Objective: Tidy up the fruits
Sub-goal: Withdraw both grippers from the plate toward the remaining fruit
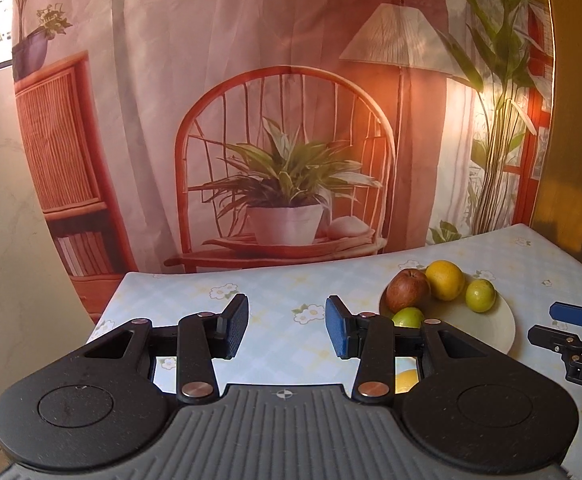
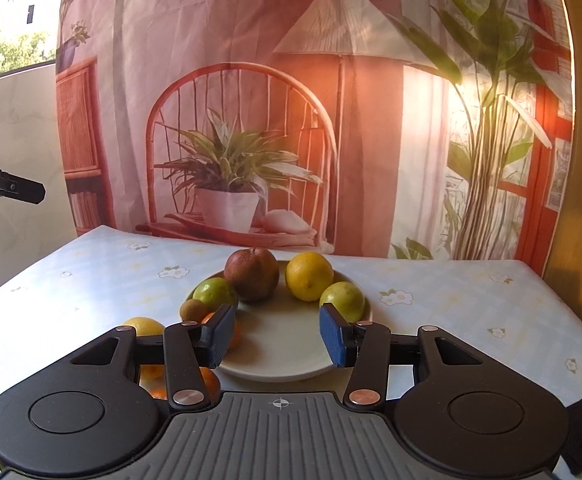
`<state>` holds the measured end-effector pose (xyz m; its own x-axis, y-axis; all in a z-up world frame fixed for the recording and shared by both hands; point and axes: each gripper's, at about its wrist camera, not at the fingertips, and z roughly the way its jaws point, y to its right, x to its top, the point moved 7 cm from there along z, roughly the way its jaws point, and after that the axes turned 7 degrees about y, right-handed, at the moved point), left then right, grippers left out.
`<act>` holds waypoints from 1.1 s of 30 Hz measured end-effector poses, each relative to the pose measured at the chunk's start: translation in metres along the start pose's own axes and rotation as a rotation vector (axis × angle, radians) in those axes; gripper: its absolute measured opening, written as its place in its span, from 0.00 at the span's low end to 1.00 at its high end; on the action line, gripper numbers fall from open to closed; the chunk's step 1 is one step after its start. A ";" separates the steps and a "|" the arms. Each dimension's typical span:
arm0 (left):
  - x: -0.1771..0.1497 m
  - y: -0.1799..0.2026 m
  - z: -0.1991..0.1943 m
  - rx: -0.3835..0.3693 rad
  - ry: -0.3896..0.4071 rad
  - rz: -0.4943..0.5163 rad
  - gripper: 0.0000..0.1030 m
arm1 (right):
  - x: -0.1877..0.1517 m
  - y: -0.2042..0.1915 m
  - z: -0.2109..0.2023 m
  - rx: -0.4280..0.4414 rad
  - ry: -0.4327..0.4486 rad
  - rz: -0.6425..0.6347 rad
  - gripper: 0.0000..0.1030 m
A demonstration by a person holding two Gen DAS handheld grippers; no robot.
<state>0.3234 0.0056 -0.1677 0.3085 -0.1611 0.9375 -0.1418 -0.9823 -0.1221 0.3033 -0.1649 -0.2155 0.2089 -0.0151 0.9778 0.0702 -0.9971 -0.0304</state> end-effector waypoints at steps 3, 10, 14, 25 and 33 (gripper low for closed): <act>-0.003 -0.004 -0.004 -0.008 -0.001 -0.030 0.43 | -0.002 -0.002 -0.003 -0.004 -0.005 0.014 0.42; -0.043 -0.005 -0.007 -0.031 -0.083 -0.084 0.43 | -0.012 -0.003 -0.008 0.000 -0.037 0.063 0.42; -0.060 0.001 -0.015 -0.080 -0.105 -0.126 0.46 | -0.017 -0.001 -0.009 0.003 -0.059 0.095 0.42; -0.089 0.054 -0.028 -0.240 -0.179 -0.130 0.52 | -0.030 -0.002 -0.019 0.007 -0.095 0.109 0.42; -0.111 0.082 -0.032 -0.280 -0.235 -0.076 0.61 | -0.037 -0.002 -0.028 0.015 -0.100 0.123 0.42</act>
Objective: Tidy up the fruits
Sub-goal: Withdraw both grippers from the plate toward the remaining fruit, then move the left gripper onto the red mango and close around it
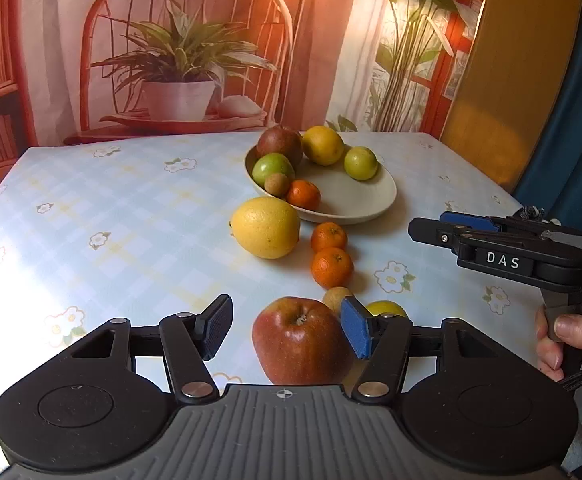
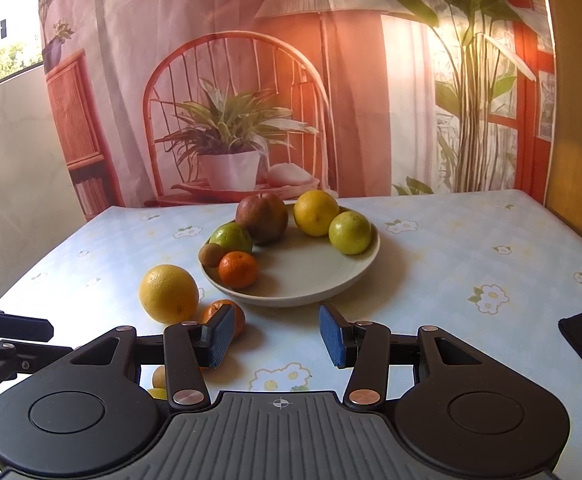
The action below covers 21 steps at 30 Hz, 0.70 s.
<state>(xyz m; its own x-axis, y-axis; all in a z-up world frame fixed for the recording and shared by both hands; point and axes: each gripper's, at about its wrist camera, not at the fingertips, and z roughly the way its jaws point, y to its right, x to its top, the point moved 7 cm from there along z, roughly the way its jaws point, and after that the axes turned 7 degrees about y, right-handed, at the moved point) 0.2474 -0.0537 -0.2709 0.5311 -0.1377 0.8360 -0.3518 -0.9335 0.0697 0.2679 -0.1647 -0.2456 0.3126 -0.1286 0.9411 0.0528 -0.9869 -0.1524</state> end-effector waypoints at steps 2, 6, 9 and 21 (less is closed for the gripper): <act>-0.002 0.002 0.001 -0.010 -0.011 0.006 0.61 | -0.001 0.000 -0.001 0.000 -0.003 0.003 0.42; -0.004 0.002 0.005 -0.007 -0.034 -0.003 0.61 | -0.002 0.000 -0.002 0.003 -0.002 0.004 0.42; -0.005 -0.002 0.009 0.000 -0.046 -0.034 0.62 | -0.002 -0.001 -0.003 0.009 -0.003 0.003 0.42; 0.004 -0.016 0.007 -0.005 -0.026 -0.085 0.62 | -0.004 -0.011 -0.003 0.053 -0.026 -0.026 0.42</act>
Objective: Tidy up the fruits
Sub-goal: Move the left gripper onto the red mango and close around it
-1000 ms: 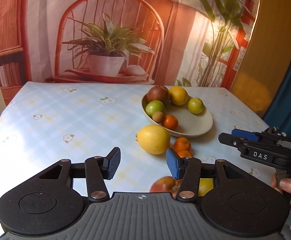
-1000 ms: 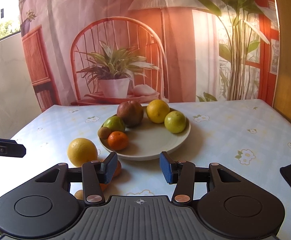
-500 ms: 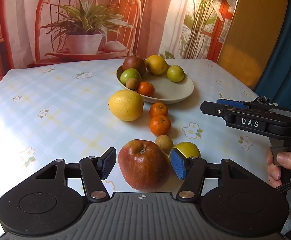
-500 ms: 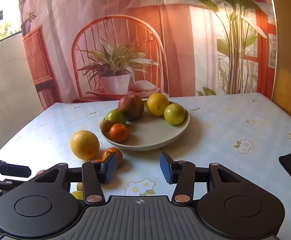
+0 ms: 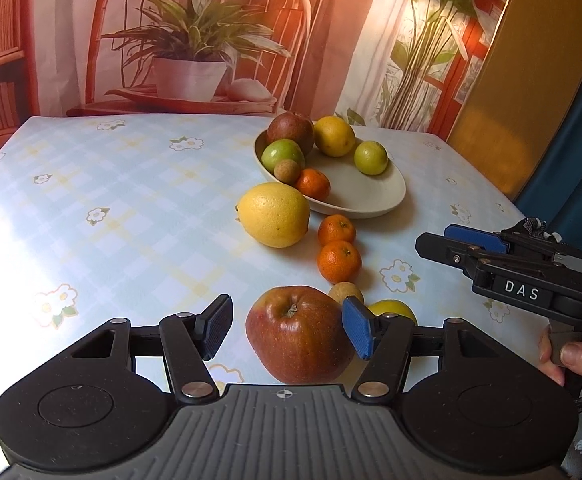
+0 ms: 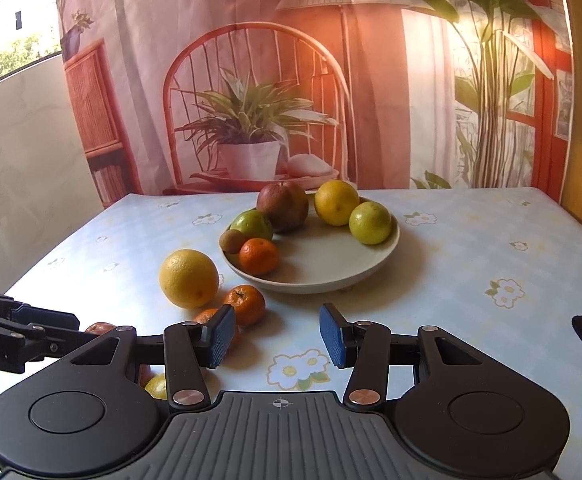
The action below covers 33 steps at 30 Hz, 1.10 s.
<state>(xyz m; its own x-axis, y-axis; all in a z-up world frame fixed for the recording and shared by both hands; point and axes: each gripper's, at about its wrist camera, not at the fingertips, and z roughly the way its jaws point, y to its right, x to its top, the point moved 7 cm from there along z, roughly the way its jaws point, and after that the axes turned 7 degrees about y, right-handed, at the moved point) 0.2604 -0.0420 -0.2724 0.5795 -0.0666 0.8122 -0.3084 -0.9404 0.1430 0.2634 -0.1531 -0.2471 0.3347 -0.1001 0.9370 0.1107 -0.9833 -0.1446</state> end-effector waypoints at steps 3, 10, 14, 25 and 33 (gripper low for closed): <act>0.005 -0.006 -0.001 0.008 0.011 -0.013 0.62 | 0.000 -0.002 0.000 0.010 -0.006 -0.006 0.42; 0.011 -0.020 -0.006 0.024 0.035 -0.064 0.63 | 0.000 -0.009 0.001 0.030 -0.015 -0.026 0.43; 0.013 -0.024 -0.007 0.034 0.040 -0.070 0.63 | -0.001 -0.017 0.002 0.055 -0.021 -0.052 0.42; 0.016 -0.025 -0.011 0.059 0.055 -0.048 0.63 | -0.002 -0.035 0.009 0.119 -0.062 -0.117 0.42; 0.017 -0.034 -0.015 0.083 0.065 -0.054 0.63 | -0.007 -0.059 0.016 0.181 -0.102 -0.198 0.43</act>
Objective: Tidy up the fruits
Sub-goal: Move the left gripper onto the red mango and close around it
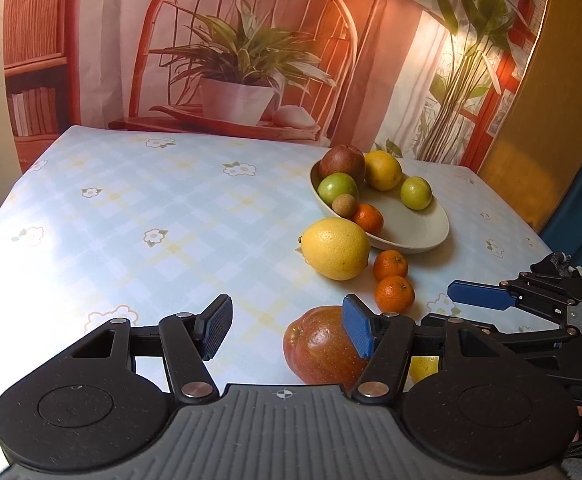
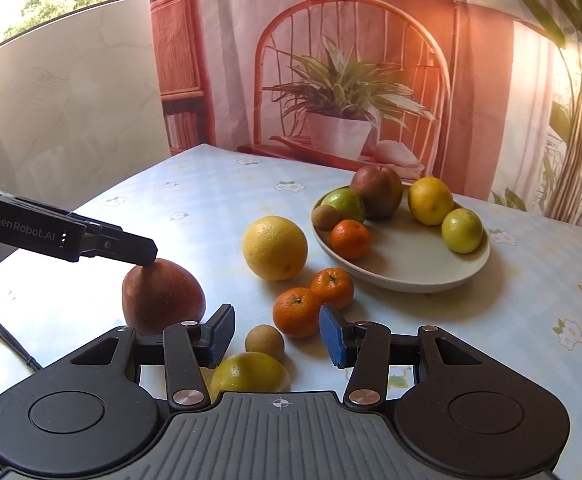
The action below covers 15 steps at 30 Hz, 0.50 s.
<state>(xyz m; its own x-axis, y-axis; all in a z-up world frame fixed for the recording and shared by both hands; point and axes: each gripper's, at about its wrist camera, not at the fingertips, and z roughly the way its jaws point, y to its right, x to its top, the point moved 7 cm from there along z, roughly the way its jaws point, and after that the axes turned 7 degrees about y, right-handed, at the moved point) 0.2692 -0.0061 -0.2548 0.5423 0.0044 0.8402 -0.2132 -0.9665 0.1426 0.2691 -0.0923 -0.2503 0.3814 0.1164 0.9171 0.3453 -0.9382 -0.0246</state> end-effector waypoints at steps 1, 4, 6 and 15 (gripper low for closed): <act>0.000 -0.001 0.000 0.001 0.000 -0.002 0.63 | 0.000 -0.004 0.001 0.009 -0.005 -0.011 0.43; 0.001 -0.002 -0.001 0.004 0.000 -0.003 0.63 | 0.001 -0.014 0.007 0.051 -0.033 -0.041 0.43; 0.002 -0.002 -0.001 0.007 0.001 -0.001 0.63 | 0.002 -0.022 0.011 0.073 -0.051 -0.084 0.43; 0.006 -0.017 -0.003 0.052 0.006 -0.021 0.62 | 0.009 -0.052 0.026 0.120 -0.101 -0.204 0.43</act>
<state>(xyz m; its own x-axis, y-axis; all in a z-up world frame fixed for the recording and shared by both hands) 0.2733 0.0111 -0.2508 0.5413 0.0258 0.8404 -0.1593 -0.9783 0.1327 0.2772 -0.0342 -0.2514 0.3750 0.3368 0.8637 0.5210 -0.8472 0.1041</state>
